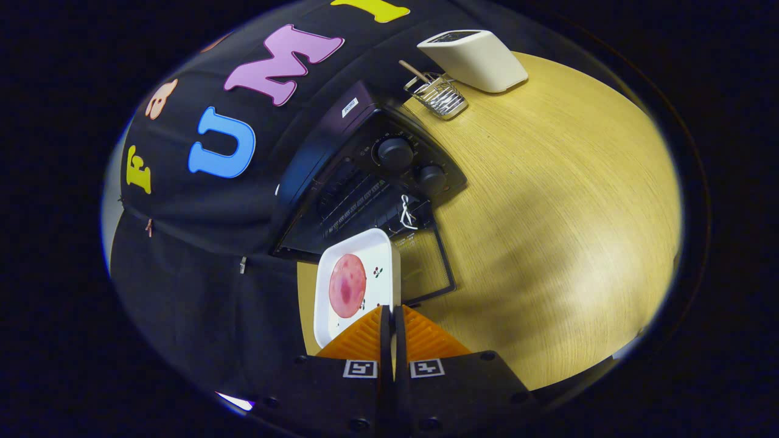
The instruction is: Open the toaster oven, put the food inside, and close the toaster oven door.
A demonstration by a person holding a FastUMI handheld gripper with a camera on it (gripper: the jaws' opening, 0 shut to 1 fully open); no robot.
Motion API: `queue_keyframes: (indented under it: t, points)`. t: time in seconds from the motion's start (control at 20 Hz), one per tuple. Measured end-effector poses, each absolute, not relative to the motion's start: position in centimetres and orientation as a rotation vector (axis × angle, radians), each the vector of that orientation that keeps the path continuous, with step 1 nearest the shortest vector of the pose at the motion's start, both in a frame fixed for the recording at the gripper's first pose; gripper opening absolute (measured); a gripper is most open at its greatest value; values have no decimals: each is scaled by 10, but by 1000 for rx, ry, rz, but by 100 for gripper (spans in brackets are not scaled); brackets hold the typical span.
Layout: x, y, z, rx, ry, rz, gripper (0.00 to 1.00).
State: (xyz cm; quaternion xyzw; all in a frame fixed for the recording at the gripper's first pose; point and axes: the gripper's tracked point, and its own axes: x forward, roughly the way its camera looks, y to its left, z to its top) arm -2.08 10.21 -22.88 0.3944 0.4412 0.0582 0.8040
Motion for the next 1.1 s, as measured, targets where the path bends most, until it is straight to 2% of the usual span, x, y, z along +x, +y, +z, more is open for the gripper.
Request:
queue_keyframes:
  t: [0.4, 0.95, 1.1]
  points:
    - [47, 130, -247, 987, 823, -3, 5]
    - [114, 146, -271, 1144, 617, -282, 5]
    - [130, 147, -269, 1164, 567, -300, 5]
